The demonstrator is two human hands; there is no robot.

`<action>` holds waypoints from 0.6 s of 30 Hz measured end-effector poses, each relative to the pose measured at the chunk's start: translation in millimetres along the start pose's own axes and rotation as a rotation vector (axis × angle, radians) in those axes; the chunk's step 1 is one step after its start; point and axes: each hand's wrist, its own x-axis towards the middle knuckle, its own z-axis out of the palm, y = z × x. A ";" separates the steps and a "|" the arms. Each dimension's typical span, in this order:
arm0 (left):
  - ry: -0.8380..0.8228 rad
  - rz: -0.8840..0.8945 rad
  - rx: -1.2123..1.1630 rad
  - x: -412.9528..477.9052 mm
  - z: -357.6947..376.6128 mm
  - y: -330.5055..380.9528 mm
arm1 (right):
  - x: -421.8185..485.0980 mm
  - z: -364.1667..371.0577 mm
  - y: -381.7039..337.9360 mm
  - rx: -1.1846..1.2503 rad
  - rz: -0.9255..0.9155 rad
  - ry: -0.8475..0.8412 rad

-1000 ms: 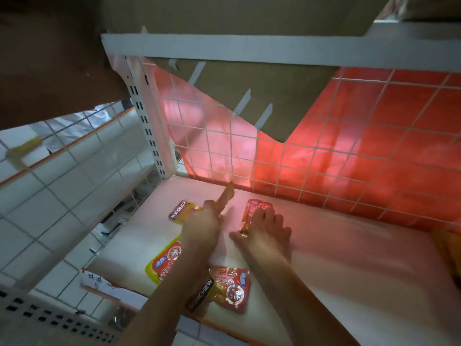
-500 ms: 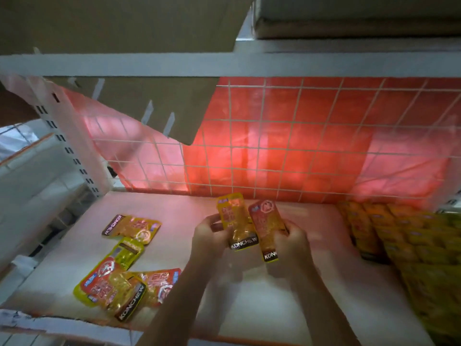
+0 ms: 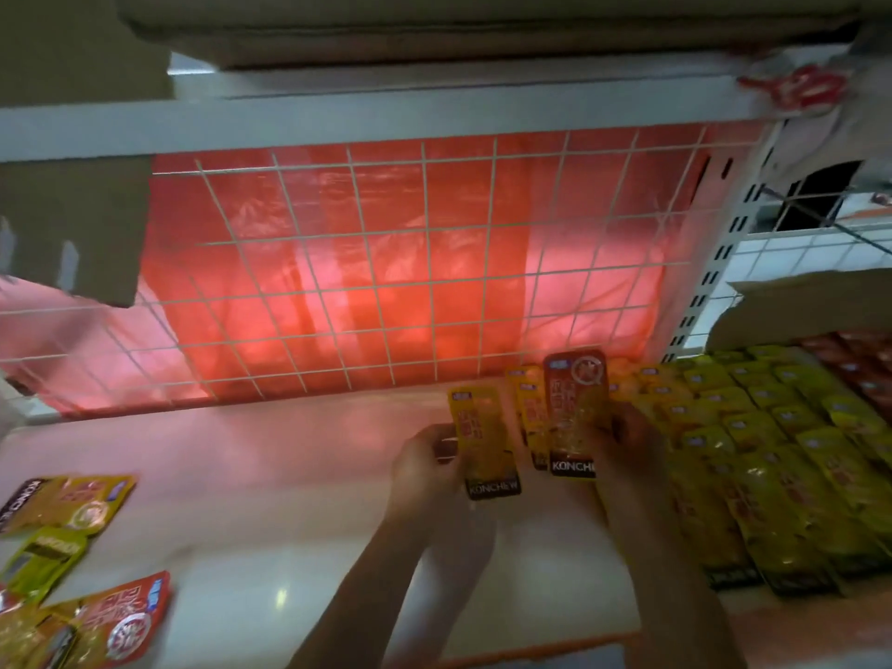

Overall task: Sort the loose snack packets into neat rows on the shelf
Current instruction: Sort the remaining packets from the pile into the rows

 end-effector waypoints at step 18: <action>0.024 0.096 0.613 -11.0 77.8 11.7 | 44.8 -50.7 30.2 0.019 0.010 -0.139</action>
